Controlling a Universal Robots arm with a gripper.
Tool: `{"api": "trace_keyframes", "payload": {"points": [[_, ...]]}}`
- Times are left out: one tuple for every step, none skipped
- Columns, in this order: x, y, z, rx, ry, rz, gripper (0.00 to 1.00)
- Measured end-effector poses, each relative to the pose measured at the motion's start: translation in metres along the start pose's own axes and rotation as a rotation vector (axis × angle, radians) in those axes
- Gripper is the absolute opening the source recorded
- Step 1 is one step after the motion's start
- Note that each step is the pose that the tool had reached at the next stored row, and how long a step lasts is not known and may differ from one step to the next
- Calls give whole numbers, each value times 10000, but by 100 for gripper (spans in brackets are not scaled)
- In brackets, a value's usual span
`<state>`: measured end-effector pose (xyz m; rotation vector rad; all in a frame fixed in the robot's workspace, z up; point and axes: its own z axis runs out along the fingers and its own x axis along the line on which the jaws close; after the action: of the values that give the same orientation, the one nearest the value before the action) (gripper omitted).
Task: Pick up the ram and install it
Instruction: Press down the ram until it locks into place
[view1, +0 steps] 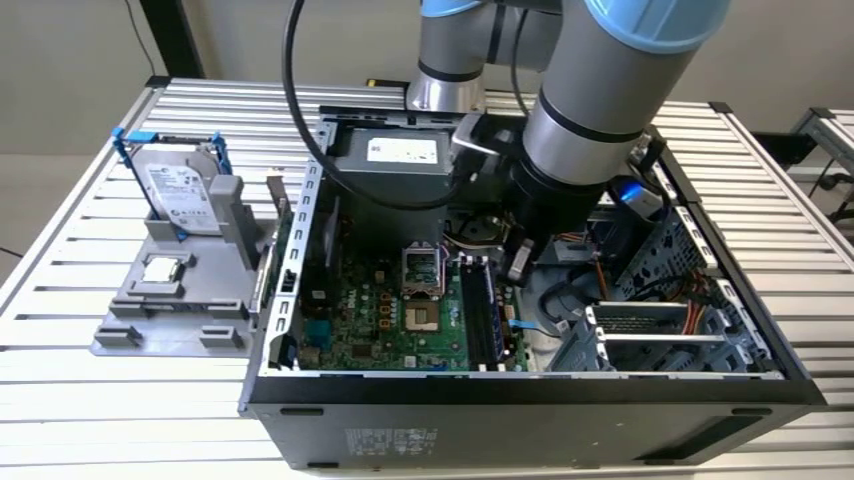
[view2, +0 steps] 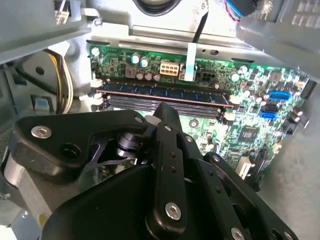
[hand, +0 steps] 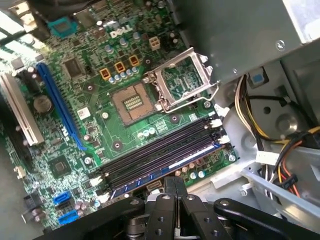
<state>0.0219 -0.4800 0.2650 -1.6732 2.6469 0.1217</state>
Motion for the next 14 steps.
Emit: {"api": "trace_keyframes", "payload": {"points": [[0,0,0,-14,-2,-157,0],[0,0,1,-26,-3,-316,0],[0,0,1,-38,2,-494,0],[0,0,3,-48,11,-680,0],[0,0,7,-57,18,-842,0],[0,0,10,-67,30,-1037,0],[0,-1,11,-76,44,-1218,0],[1,-1,15,-84,54,-1396,0],[1,-1,21,-94,65,-1581,0],[1,-2,26,-102,77,-1760,0],[1,-2,31,-111,88,-1935,0],[2,-2,35,-120,100,-2120,0],[2,-2,40,-130,110,-2298,0],[2,-3,46,-139,122,-2484,0]]}}
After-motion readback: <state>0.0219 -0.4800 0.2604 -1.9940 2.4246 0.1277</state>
